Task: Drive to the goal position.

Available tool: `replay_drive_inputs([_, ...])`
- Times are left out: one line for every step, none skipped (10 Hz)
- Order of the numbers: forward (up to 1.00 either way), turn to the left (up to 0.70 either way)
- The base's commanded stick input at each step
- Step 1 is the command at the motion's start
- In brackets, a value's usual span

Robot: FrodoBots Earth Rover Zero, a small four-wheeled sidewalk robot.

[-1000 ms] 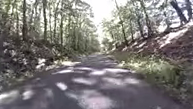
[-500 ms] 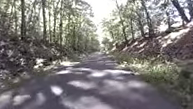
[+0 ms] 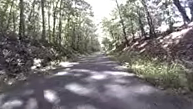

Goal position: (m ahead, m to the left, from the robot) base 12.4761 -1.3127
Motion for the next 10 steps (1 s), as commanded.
replay_drive_inputs([0.45, 0.0])
replay_drive_inputs([0.45, 0.0])
replay_drive_inputs([0.45, 0.0])
replay_drive_inputs([0.45, 0.0])
replay_drive_inputs([0.45, 0.0])
replay_drive_inputs([0.45, 0.0])
replay_drive_inputs([0.45, 0.0])
replay_drive_inputs([0.45, 0.0])
replay_drive_inputs([0.45, 0.0])
replay_drive_inputs([0.45, 0.0])
